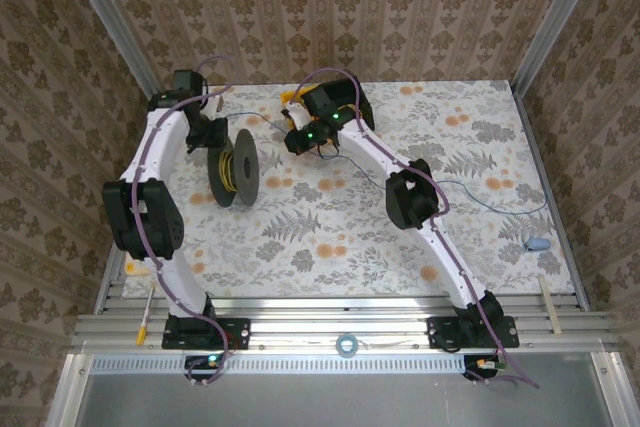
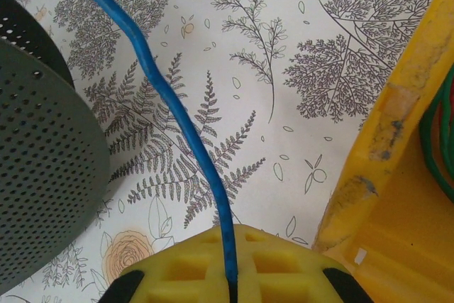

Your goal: Wrap the cables

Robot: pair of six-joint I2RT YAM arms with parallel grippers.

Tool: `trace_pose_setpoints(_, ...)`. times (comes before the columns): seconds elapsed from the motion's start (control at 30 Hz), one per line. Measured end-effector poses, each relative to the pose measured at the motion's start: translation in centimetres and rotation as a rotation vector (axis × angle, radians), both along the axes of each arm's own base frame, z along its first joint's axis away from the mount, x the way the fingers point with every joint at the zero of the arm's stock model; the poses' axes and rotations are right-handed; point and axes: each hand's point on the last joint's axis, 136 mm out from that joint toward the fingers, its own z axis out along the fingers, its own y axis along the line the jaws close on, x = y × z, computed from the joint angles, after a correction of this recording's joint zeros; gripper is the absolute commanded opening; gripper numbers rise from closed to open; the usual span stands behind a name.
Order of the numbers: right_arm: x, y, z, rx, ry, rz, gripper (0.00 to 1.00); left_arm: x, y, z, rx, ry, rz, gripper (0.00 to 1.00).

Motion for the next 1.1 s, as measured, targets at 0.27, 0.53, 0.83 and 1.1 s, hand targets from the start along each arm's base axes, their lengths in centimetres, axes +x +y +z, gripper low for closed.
trace_pose_setpoints(0.27, 1.7, 0.3, 4.5, 0.082, -0.092, 0.007, 0.00, -0.1, 0.8, 7.4, 0.001, -0.100, -0.041, 0.00)
trace_pose_setpoints(0.53, 1.6, 1.8, 6.6, 0.152, -0.133, 0.042, 0.00, -2.5, 0.9, 17.9, -0.015, -0.308, -0.080, 0.00)
trace_pose_setpoints(0.83, 2.1, 1.0, 6.5, 0.155, -0.110, 0.011, 0.00, -5.0, 2.9, 22.4, -0.021, -0.407, -0.033, 0.00)
trace_pose_setpoints(1.1, 2.2, 1.0, 6.4, 0.158, -0.107, 0.004, 0.00, -4.2, 2.5, 19.9, -0.055, -0.361, -0.039, 0.00)
